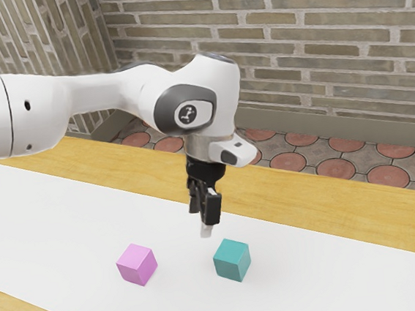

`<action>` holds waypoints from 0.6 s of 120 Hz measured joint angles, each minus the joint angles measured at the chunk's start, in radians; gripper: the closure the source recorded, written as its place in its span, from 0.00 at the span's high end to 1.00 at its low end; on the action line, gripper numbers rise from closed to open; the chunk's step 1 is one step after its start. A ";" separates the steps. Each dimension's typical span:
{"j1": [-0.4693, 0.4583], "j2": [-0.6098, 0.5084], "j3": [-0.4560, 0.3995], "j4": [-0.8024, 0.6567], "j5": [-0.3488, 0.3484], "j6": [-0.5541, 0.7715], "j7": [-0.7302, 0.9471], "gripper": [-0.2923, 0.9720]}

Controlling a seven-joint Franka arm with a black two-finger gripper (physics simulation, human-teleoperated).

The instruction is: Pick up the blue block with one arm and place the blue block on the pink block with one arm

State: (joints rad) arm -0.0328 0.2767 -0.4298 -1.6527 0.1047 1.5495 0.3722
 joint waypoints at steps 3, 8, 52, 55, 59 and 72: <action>0.004 0.007 0.000 -0.029 -0.003 0.026 -0.017 0.77; 0.012 0.014 0.001 -0.081 -0.007 0.076 -0.044 0.77; 0.018 0.017 0.005 -0.186 -0.001 0.438 -0.202 0.77; 0.021 0.019 0.006 -0.192 0.000 0.456 -0.208 0.77; 0.026 0.028 0.008 -0.207 0.000 0.480 -0.215 0.77; 0.034 0.077 0.011 -0.223 0.001 0.538 -0.238 0.77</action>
State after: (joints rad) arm 0.0009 0.3534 -0.4191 -1.8752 0.1055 2.0878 0.1346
